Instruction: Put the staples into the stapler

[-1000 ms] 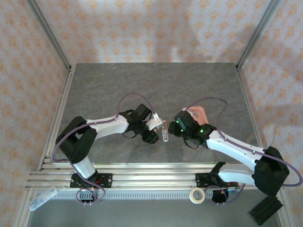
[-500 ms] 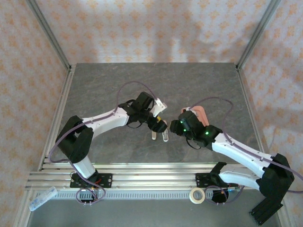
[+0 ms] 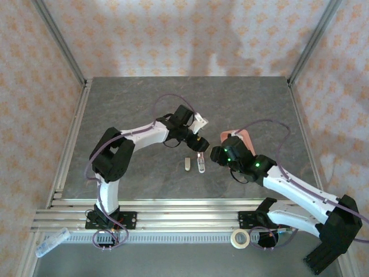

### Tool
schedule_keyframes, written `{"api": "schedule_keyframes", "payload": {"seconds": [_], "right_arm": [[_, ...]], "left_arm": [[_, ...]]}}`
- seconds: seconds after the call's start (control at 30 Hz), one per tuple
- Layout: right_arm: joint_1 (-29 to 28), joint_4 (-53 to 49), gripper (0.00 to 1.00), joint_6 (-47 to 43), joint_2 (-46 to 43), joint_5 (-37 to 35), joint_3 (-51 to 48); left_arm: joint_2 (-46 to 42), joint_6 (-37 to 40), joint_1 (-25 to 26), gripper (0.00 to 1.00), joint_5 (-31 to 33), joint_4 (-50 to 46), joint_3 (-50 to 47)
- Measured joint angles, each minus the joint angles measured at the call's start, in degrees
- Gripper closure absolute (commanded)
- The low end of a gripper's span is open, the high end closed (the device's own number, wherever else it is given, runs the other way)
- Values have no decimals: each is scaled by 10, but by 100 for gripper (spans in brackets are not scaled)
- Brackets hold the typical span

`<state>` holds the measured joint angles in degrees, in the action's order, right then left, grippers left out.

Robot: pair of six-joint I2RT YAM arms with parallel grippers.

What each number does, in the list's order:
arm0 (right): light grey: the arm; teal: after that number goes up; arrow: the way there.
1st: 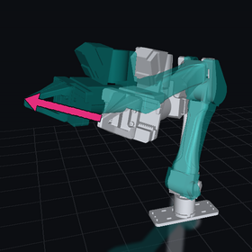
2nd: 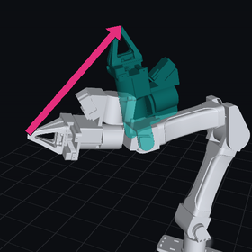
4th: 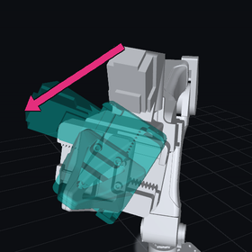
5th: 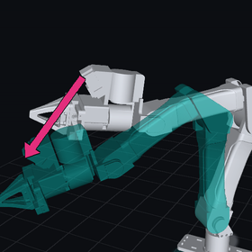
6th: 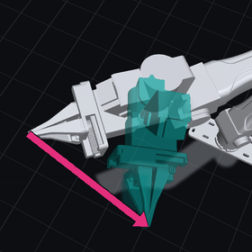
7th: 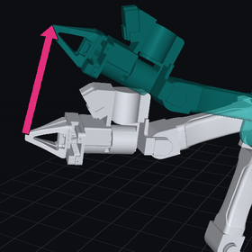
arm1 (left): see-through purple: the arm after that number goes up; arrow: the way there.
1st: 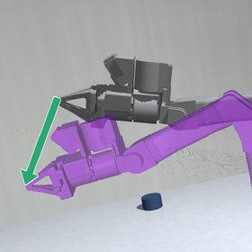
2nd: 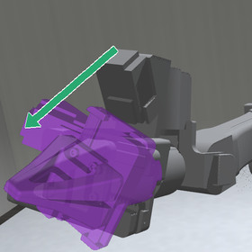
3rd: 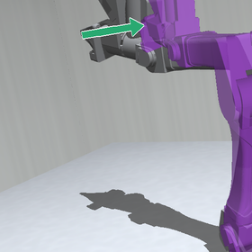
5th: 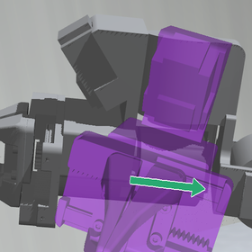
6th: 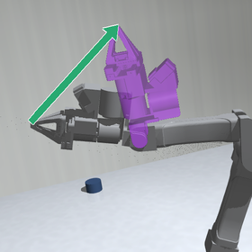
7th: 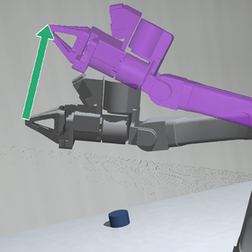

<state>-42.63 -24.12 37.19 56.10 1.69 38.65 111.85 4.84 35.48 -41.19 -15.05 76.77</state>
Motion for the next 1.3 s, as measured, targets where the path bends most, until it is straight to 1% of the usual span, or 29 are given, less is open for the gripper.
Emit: {"api": "schedule_keyframes", "payload": {"seconds": [0.3, 0.4, 0.5, 0.67, 0.83, 1.0, 1.17, 1.3], "right_arm": [[1, -3, 50, 0, -9, -3, -6], [1, -3, 50, 0, -9, -4, -7], [1, -3, 50, 0, -9, -4, -7], [1, -3, 50, 0, -9, -4, -8], [1, -5, 50, -3, -8, -2, -8], [2, -5, 50, -4, -7, -3, -8], [14, -5, 50, -2, -7, -2, -8], [36, -5, 50, 0, -9, 0, -9]], "left_arm": [[0, 57, 26, 36, -53, -55, 1], [-2, 70, 31, 36, -62, -65, -6], [-24, 75, 38, 35, -64, -69, -31], [-67, 80, 59, 35, -58, -71, -66], [-82, 79, 69, 36, -42, -71, -79], [-99, 60, 69, 48, -28, -56, -81], [-105, 40, 73, 50, -17, -17, -85], [-101, 27, 89, 54, 0, 7, -110]]}}
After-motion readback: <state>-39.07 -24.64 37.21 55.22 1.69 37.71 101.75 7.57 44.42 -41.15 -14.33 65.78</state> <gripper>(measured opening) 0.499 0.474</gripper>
